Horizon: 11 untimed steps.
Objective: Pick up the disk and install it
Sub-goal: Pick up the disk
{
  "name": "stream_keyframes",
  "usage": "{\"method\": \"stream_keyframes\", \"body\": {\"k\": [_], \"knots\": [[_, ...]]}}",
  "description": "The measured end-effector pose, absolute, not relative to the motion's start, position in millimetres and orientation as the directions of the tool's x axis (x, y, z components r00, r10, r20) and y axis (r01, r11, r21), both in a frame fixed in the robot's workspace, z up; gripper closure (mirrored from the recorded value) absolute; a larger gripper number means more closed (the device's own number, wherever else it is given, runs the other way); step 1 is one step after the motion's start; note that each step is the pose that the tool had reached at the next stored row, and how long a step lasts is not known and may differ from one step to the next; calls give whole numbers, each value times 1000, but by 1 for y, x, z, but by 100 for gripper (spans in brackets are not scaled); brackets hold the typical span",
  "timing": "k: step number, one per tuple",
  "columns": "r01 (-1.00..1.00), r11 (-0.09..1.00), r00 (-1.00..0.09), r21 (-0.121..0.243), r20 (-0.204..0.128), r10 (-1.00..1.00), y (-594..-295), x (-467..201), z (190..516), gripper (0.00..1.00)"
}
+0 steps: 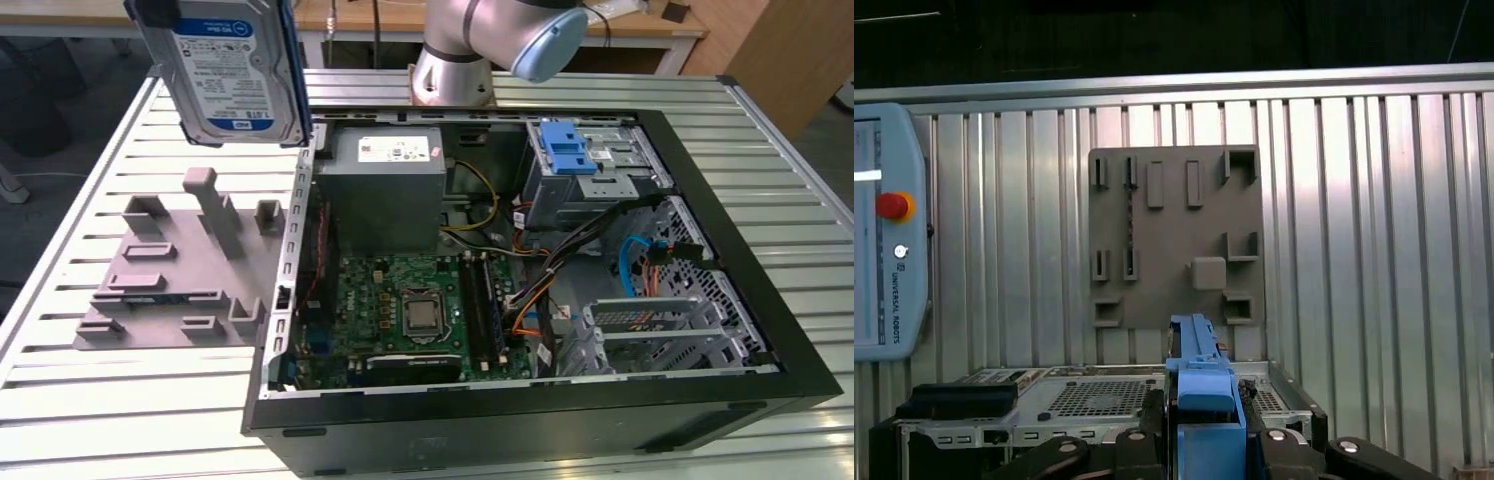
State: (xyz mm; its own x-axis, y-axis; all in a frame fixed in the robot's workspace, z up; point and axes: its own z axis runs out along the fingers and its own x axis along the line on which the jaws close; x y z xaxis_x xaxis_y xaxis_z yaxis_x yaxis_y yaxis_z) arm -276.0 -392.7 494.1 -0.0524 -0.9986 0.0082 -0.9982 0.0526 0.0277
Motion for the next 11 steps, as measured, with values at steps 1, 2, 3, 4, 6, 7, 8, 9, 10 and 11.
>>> {"method": "stream_keyframes", "body": {"k": [1,2,3,4,6,7,8,9,10,11], "knots": [[-998,53,-52,28,8,-999,-393,-274,494,63],[-998,53,-52,28,8,-999,-393,-272,494,63],[-998,53,-52,28,8,-999,-394,-270,494,63],[-998,53,-52,28,8,-999,-394,-268,494,63],[-998,53,-52,28,8,-999,-395,-265,494,63],[-998,53,-52,28,8,-999,-395,-263,494,63],[-998,53,-52,28,8,-999,-395,-262,494,63],[-998,53,-52,28,8,-999,-395,-261,494,63],[-998,53,-52,28,8,-999,-395,-260,494,63],[-998,53,-52,28,8,-999,-395,-258,494,63]]}}
